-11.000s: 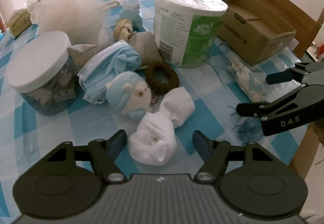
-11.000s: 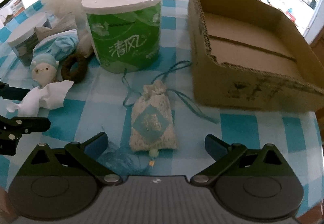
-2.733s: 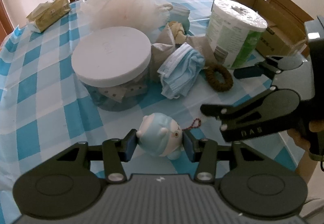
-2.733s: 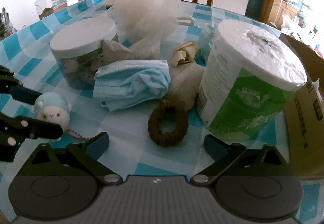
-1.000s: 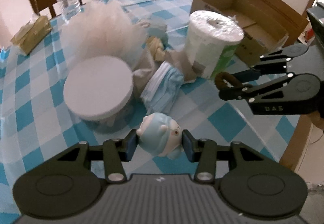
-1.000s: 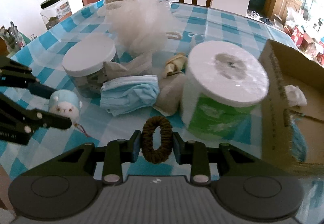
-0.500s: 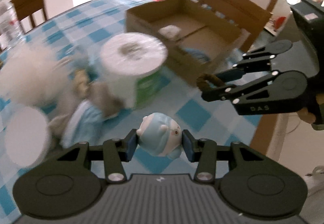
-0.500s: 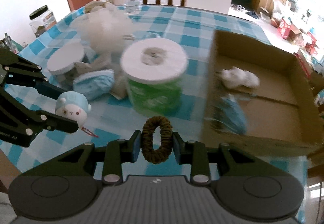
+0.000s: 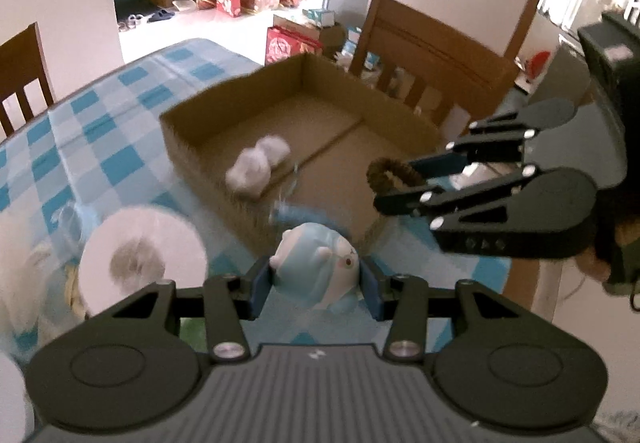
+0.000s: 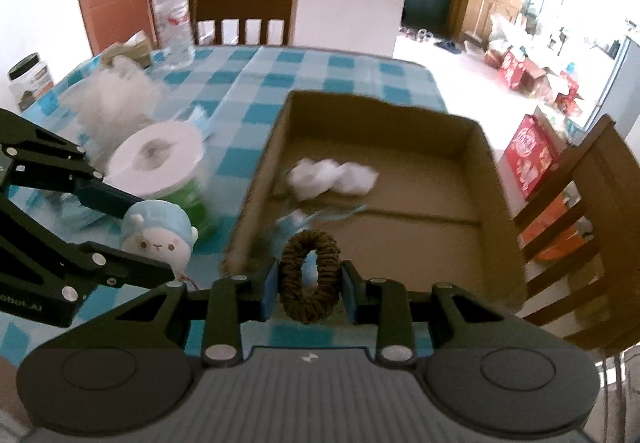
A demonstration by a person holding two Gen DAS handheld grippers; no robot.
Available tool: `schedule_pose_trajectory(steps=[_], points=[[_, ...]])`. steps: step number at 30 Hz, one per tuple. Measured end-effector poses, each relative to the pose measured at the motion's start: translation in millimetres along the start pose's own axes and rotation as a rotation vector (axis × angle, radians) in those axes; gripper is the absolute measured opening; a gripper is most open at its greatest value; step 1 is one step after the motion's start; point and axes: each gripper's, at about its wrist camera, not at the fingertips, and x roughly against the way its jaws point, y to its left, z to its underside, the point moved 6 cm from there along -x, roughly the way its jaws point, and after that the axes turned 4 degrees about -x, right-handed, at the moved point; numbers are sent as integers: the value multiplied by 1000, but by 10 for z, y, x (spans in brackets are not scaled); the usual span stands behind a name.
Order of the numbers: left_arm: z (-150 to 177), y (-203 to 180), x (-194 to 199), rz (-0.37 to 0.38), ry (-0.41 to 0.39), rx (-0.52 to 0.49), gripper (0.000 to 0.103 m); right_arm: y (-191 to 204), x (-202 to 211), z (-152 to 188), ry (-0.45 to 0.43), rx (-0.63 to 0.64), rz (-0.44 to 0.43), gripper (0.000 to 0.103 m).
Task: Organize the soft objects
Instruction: 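Carry the sheep plush and hair tie into the box and open both grippers, then withdraw both grippers from the box back toward the table items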
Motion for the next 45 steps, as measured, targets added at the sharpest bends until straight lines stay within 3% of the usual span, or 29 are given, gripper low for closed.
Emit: schedule_pose_trajectory(steps=[8,11,13,16,19,25,28,29,33,38,45], points=[[-486,159,-267,-75,-27,26,46,-332,-321,-267,-17,5,-5,38],[-652,302,-436,-104,-24,40,46,-395,-446,-346,-24,0,-11,52],[-747,381,-545,-131,-16,41,46,-414,-512,-372,-19,1,-12,82],[-879,482,-683,-144,-12,54,46,-406,-499,-382,-46,-6,-28,96],[-985,577,-826,-147,0,70,46,-366,-444,-368,-61,-4,-44,102],[-1158,707,-1030,-196,-2,62,52,-327,-366,-363,-73,-16,-63,103],[-1190,730,-1047,-236,-13,49,84,-315,-357,-352,-73,-14,-61,103],[-1195,738,-1029,-243,-24,47,88,-310,-355,-345,-73,-16,-58,103],[-1183,751,-911,-252,-42,68,89,-316,-326,-330,-95,-30,-24,103],[-1123,669,-632,-261,-102,64,99,-314,-329,-333,-90,-65,-13,103],[-931,580,-251,-287,-149,77,101,-182,-294,-277,-78,-49,29,103]])
